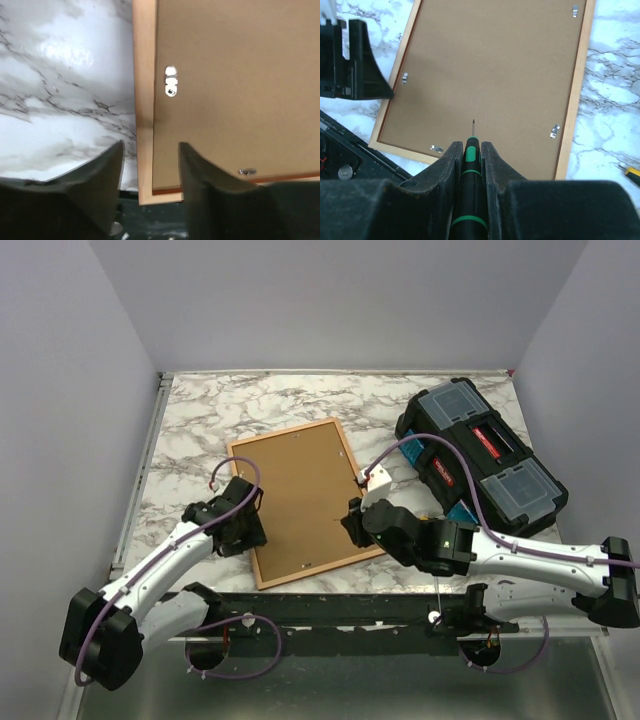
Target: Take the photo out of the frame
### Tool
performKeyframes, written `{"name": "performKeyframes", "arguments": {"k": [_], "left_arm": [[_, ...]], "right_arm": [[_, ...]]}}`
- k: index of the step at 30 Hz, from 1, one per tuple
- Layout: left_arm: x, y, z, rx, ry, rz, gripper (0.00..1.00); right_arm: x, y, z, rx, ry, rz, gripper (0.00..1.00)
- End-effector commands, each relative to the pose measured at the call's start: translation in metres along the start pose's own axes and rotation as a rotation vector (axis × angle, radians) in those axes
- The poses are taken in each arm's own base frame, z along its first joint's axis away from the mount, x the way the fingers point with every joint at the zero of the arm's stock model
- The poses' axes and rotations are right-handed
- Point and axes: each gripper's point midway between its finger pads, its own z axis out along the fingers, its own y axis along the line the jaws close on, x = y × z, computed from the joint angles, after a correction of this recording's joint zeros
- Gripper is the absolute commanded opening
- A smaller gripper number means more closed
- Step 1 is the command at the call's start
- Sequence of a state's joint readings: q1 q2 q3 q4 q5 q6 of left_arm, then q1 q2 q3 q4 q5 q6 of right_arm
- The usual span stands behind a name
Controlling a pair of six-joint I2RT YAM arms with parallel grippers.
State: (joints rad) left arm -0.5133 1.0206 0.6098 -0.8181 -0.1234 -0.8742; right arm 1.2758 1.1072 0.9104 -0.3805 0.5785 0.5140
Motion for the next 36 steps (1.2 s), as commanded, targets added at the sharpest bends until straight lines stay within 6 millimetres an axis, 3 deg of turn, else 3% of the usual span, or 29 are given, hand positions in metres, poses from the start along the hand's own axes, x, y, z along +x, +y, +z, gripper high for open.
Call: {"name": "performKeyframes", "arguments": {"k": [1,4,7,11,14,20,26,31,36], "left_arm": [[-0.026,-0.020,-0.030,0.104,-0.075,-0.032,0.64],[-0.040,-0.027,-0.047,0.162,-0.099,-0.056,0.75],[-0.061,-0.023,-0.063,0.180,-0.148,-0.089,0.76],[-0.107,-0.014,-0.086,0.213,-0.260,-0.165,0.76],[-0.135,-0.019,-0.092,0.303,-0.282,-0.197,0.75],[-0.189,-0.022,-0.072,0.462,-0.245,-0.277,0.68],[-0.221,-0.003,-0.034,0.439,-0.149,-0.414,0.66],[-0.238,0.007,-0.022,0.432,-0.126,-0.456,0.65],[-0.236,0.016,-0.013,0.390,-0.145,-0.398,0.66]], "right_arm": [[0.004,0.014,0.012,-0.035,0.003,0.044,0.01],[0.001,0.025,0.024,-0.049,0.006,0.059,0.01],[-0.007,0.030,0.045,-0.069,0.009,0.100,0.01],[-0.022,0.033,0.083,-0.126,0.007,0.173,0.01],[-0.034,0.036,0.112,-0.170,-0.004,0.234,0.01],[-0.037,0.052,0.183,-0.186,0.000,0.274,0.01],[-0.046,0.070,0.255,-0.180,-0.027,0.283,0.01],[-0.051,0.074,0.302,-0.174,-0.047,0.284,0.01],[-0.043,0.078,0.327,-0.162,-0.021,0.246,0.01]]}}
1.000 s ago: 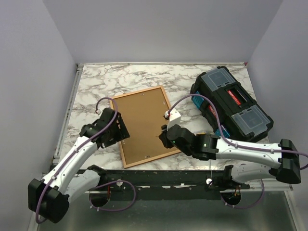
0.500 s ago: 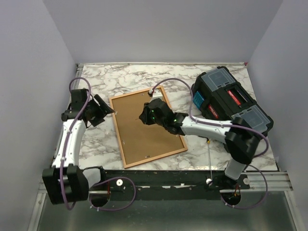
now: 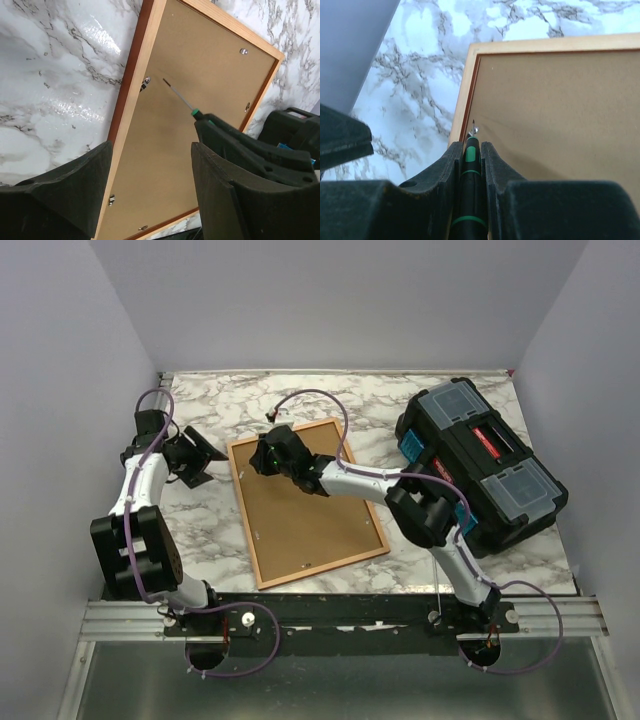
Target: Take the photo out of the frame
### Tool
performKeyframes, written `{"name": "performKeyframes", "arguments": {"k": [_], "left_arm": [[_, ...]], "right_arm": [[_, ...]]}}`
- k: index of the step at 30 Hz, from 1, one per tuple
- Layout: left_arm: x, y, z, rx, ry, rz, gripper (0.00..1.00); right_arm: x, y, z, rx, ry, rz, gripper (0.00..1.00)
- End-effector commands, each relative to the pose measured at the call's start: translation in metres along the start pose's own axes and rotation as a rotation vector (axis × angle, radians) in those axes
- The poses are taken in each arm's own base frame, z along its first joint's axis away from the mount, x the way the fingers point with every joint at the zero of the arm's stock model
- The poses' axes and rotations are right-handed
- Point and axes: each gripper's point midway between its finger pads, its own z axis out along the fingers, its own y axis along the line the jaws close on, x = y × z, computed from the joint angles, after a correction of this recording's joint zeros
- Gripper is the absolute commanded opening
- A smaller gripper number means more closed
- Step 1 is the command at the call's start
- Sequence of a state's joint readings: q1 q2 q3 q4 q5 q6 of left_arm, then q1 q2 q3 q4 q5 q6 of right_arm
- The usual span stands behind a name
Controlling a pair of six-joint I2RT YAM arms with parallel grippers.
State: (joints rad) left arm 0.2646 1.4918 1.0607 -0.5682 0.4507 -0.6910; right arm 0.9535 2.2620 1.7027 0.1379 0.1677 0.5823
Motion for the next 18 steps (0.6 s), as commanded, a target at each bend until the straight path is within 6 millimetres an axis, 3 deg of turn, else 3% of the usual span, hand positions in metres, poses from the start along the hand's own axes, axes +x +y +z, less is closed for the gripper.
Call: {"name": "performKeyframes", "arguments": {"k": [1,10,18], "left_arm": [[-0.007,-0.003,0.000,0.019,-0.015,0.082,0.66],[0.000,-0.006,0.005,0.065,-0.013,0.126,0.66],[-0.001,-0.007,0.003,0.075,-0.026,0.133,0.68]], "right_arm": [[-0.006,0.003,0.016,-0.010,-0.008,-0.024,0.01],[0.017,0.006,0.028,-0.057,0.057,-0.046,0.01],[0.033,-0.004,0.029,-0.018,0.105,-0.046,0.01]]}}
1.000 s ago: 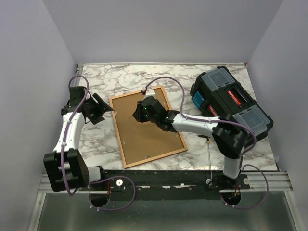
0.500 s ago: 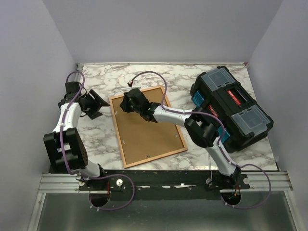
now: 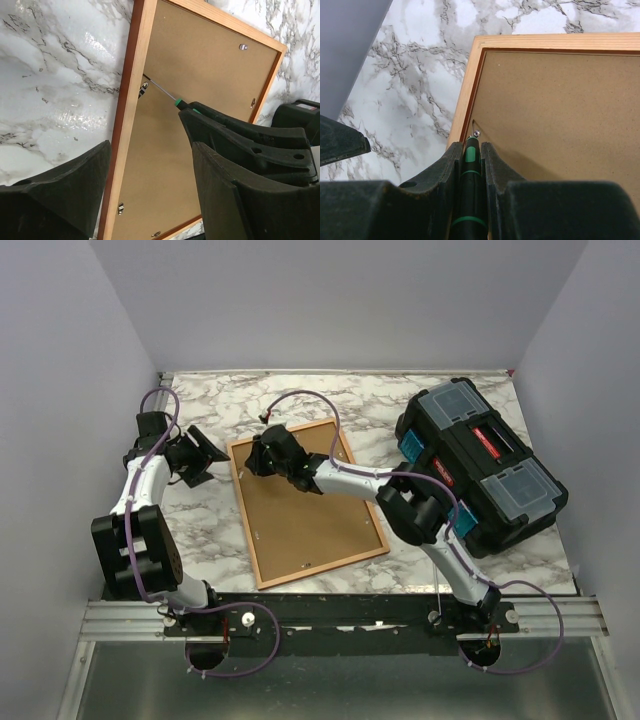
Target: Take the photo out of the frame
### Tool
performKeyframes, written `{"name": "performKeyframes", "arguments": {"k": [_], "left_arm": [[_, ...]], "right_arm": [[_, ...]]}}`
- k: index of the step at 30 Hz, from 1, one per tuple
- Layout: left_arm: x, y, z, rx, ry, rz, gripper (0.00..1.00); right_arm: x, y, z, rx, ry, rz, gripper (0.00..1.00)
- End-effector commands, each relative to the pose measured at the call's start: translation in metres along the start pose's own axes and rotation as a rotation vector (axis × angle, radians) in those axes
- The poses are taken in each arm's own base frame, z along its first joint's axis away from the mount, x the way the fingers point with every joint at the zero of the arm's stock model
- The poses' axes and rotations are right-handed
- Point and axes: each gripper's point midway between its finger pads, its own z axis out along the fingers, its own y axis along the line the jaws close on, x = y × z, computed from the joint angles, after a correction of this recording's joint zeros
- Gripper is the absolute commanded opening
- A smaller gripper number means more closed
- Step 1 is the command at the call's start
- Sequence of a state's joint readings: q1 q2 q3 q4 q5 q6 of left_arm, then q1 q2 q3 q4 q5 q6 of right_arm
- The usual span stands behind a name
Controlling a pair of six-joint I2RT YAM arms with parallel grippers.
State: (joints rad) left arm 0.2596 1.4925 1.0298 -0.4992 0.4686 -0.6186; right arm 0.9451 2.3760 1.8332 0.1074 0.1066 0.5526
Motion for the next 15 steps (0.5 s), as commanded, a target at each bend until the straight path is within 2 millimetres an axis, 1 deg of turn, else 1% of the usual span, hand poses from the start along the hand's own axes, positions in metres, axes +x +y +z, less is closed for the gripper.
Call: {"name": "performKeyframes", "arguments": {"k": [1,9,15], "left_arm": [[-0.001,-0.008,-0.003,0.043,-0.017,0.043,0.68],[-0.002,-0.010,-0.005,0.049,-0.025,0.050,0.68],[-0.002,-0.008,-0.005,0.040,-0.028,0.051,0.68]], "right_arm": [[0.023,-0.007,0.003,0.024,0.070,-0.019,0.01],[0.032,0.001,-0.009,0.027,0.085,-0.059,0.01],[0.033,0.001,-0.016,0.059,0.084,-0.077,0.01]]}}
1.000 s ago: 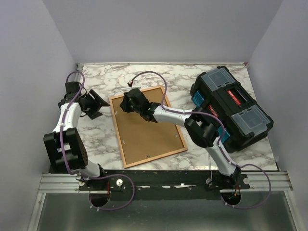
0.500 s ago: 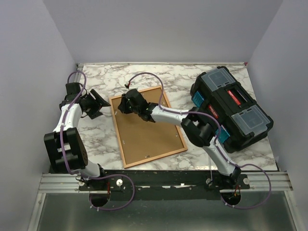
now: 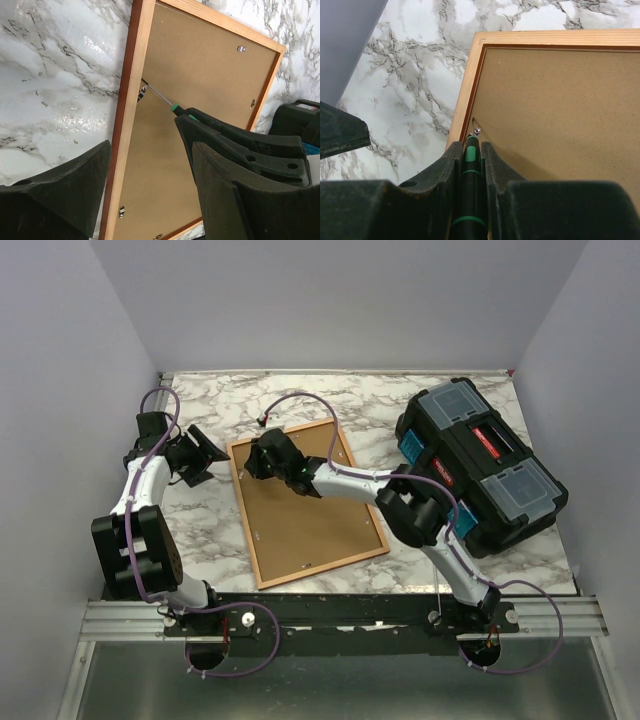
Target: Take the photo out of the frame
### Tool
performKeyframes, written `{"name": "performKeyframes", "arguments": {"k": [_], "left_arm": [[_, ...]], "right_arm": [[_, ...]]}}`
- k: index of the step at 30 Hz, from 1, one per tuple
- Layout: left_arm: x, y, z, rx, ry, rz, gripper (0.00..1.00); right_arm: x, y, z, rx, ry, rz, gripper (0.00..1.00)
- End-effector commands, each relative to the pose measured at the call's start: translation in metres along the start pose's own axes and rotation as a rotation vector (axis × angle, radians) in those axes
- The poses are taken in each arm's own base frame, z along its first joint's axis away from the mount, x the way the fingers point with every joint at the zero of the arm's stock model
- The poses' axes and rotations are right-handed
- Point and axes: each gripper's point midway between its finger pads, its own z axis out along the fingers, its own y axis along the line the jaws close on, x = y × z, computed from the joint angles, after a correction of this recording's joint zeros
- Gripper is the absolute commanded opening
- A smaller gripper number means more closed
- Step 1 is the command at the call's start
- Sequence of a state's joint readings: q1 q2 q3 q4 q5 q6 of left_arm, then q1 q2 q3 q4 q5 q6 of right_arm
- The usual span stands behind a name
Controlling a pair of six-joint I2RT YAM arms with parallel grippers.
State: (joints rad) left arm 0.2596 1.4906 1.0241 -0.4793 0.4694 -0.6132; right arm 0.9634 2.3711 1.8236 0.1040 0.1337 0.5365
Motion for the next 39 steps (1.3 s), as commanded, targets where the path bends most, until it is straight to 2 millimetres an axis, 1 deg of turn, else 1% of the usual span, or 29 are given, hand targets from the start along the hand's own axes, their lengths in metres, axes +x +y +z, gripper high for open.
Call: {"name": "performKeyframes", "arguments": {"k": [1,8,17,22,24,26,29,31,32,33,34,35,36,37,39], "left_arm": [[0.000,-0.008,-0.006,0.031,-0.017,0.039,0.68],[-0.001,-0.007,-0.006,0.026,-0.019,0.039,0.68],[-0.001,-0.005,-0.005,0.016,-0.019,0.039,0.68],[-0.001,-0.004,-0.004,0.013,-0.017,0.039,0.68],[-0.001,-0.004,-0.004,0.011,-0.018,0.041,0.68],[-0.001,-0.004,-0.005,0.011,-0.020,0.041,0.68],[-0.001,-0.003,-0.004,0.010,-0.019,0.042,0.68],[0.000,-0.003,-0.004,0.008,-0.018,0.043,0.68],[0.000,-0.002,-0.004,0.005,-0.017,0.042,0.68],[0.000,-0.002,-0.004,0.005,-0.017,0.041,0.68],[0.000,-0.003,-0.005,0.006,-0.018,0.043,0.68],[0.000,-0.003,-0.005,0.009,-0.017,0.044,0.68],[0.000,-0.004,-0.005,0.013,-0.015,0.045,0.68],[0.001,-0.005,-0.005,0.016,-0.014,0.048,0.69],[0.002,-0.007,-0.004,0.024,-0.008,0.051,0.69]], "right_arm": [[0.028,-0.004,-0.014,0.051,0.084,-0.055,0.01],[0.026,-0.001,-0.025,0.057,0.077,-0.069,0.01],[0.026,-0.004,-0.030,0.075,0.077,-0.077,0.01],[0.018,-0.010,-0.031,0.115,0.052,-0.094,0.01],[0.019,-0.017,-0.034,0.149,0.061,-0.101,0.01],[0.016,-0.016,-0.035,0.146,0.057,-0.109,0.01],[0.011,0.000,-0.042,0.075,0.066,-0.102,0.01],[-0.002,0.017,-0.058,0.008,0.061,-0.091,0.01],[-0.003,0.022,-0.067,-0.020,0.070,-0.091,0.01],[-0.020,0.032,-0.082,-0.051,0.031,-0.086,0.01],[-0.027,0.033,-0.095,-0.058,0.013,-0.088,0.01],[-0.040,0.035,-0.112,-0.063,-0.017,-0.092,0.01],[-0.042,0.029,-0.124,-0.042,-0.026,-0.104,0.01],[-0.049,0.023,-0.139,-0.021,-0.039,-0.121,0.01],[-0.047,-0.001,-0.165,0.070,-0.032,-0.163,0.01]]}}
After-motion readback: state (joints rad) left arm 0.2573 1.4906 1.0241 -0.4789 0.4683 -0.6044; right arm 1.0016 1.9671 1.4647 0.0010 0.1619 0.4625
